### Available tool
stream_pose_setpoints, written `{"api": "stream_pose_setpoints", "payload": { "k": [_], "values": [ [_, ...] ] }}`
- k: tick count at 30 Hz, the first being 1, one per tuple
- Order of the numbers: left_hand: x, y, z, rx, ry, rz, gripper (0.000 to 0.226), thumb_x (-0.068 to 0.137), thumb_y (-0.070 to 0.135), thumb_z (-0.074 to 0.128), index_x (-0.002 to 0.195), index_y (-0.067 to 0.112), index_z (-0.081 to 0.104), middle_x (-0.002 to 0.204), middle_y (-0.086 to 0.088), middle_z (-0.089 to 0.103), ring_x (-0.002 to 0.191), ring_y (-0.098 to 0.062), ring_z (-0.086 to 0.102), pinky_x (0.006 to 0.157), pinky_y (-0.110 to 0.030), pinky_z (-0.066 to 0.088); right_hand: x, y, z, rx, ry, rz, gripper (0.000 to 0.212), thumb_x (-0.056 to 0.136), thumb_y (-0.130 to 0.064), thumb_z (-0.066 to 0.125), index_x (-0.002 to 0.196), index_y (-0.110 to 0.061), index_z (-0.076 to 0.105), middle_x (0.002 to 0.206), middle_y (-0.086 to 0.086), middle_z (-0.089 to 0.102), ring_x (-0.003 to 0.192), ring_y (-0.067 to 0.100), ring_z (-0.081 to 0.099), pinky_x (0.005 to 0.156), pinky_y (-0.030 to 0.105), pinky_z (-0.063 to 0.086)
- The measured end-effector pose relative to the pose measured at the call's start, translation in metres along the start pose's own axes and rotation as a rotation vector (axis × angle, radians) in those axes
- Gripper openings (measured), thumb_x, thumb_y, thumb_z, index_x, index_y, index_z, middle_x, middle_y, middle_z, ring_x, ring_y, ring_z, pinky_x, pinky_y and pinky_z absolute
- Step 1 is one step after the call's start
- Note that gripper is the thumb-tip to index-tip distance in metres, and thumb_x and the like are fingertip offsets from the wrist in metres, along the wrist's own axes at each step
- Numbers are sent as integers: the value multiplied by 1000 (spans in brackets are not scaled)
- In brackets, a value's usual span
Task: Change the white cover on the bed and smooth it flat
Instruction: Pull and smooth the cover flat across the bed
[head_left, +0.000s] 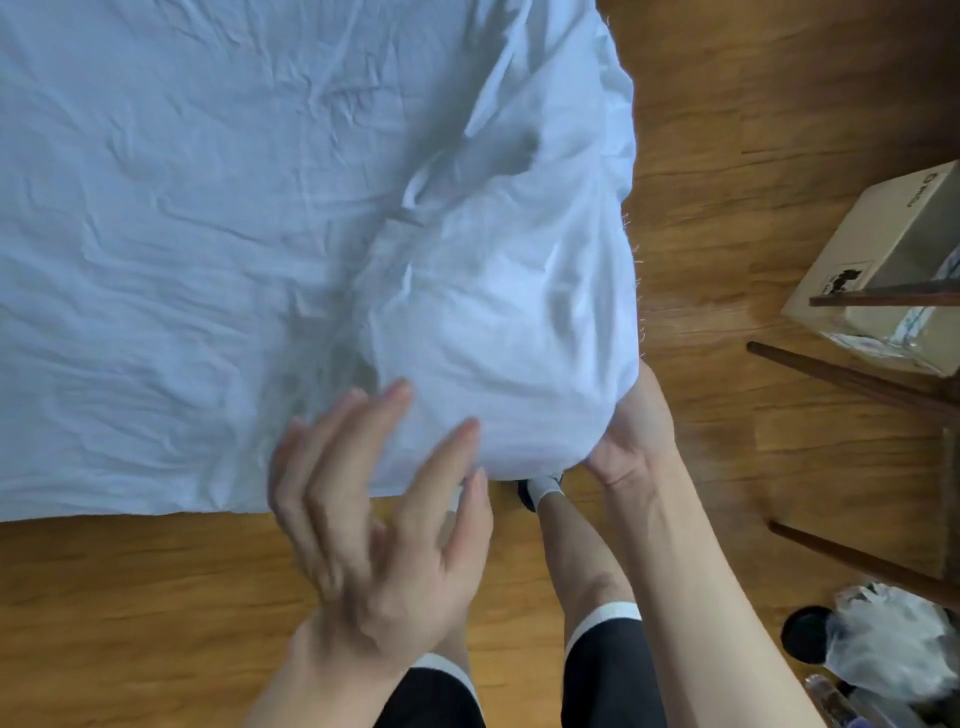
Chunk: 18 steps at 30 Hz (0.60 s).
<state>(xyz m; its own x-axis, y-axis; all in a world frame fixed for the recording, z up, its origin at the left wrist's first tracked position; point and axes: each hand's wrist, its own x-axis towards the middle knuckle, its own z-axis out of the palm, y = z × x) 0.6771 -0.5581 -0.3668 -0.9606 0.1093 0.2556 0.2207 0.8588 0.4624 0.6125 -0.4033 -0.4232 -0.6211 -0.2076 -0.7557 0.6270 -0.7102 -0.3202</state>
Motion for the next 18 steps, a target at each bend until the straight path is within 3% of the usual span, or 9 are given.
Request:
{"api": "stream_pose_setpoints", "payload": {
  "k": [1, 3, 4, 5, 7, 9, 13, 16, 18],
  "values": [
    [7, -2, -1, 46, 3, -72, 60, 82, 30, 68, 133, 12, 41, 135, -21, 42, 131, -34, 38, 109, -54, 32, -7, 0, -1, 16, -6, 22, 23, 59, -25, 81, 80, -16, 77, 82, 1, 72, 76, 15, 69, 64, 25, 56],
    [24, -5, 8, 32, -319, -214, 99, 70, 55, 70, 146, 13, 21, 148, -20, 33, 137, -31, 27, 111, -53, 30, -11, 3, -10, 30, 79, 47, 13, 53, -23, 79, 64, -19, 77, 69, -1, 72, 64, 11, 69, 55, 22, 55],
    [30, -6, 19, 24, -470, -269, 112, 62, 65, 67, 149, 15, 16, 149, -17, 34, 135, -28, 29, 107, -50, 37, -14, 4, -14, -19, 139, 47, 7, 65, -17, 74, 59, -20, 75, 61, -3, 69, 55, 8, 67, 48, 20, 53],
    [33, -5, 31, 48, -555, -290, 120, 57, 71, 64, 151, 15, 14, 146, -14, 39, 130, -28, 38, 98, -46, 45, -14, 4, -19, -84, 226, 57, 28, 83, -8, 60, 61, -19, 72, 55, -4, 67, 48, 6, 65, 43, 18, 51],
    [37, -2, 49, 87, -686, -271, 121, 53, 69, 66, 150, 10, 23, 121, -12, 56, 101, -30, 60, 68, -36, 53, -12, 1, -20, -123, 292, 77, 36, 99, -3, 34, 77, -14, 60, 52, -5, 65, 46, 5, 63, 44, 16, 51],
    [36, -3, 59, 130, -619, -230, 107, 49, 41, 82, 142, 6, 41, 96, -11, 61, 74, -31, 64, 49, -31, 46, -3, -3, -26, -187, 336, 61, 30, 100, -5, 35, 87, -11, 60, 64, -3, 70, 58, 8, 67, 55, 19, 55],
    [26, 3, 63, 80, -410, -275, 89, 45, 2, 76, 130, 11, 50, 89, -10, 57, 69, -32, 60, 46, -31, 41, 7, -7, -34, -613, 588, -241, 31, 100, -23, 44, 116, -1, 59, 86, -10, 59, 77, 6, 56, 65, 11, 45],
    [16, 12, 66, 145, -316, -221, 77, 54, -4, 58, 128, 13, 52, 84, -8, 52, 68, -28, 54, 42, -30, 35, 9, -18, -20, -902, 450, -507, 30, 99, -35, 48, 126, -23, 50, 109, -27, 56, 101, -20, 49, 85, 1, 35],
    [14, 16, 70, 157, -256, -226, 67, 62, -2, 46, 126, 14, 56, 83, -6, 51, 69, -26, 53, 41, -30, 33, 17, -23, -3, -1017, 302, -437, 62, 82, -61, 57, 133, -27, 45, 125, -18, 57, 117, -5, 51, 99, 18, 39]
  ]
}}
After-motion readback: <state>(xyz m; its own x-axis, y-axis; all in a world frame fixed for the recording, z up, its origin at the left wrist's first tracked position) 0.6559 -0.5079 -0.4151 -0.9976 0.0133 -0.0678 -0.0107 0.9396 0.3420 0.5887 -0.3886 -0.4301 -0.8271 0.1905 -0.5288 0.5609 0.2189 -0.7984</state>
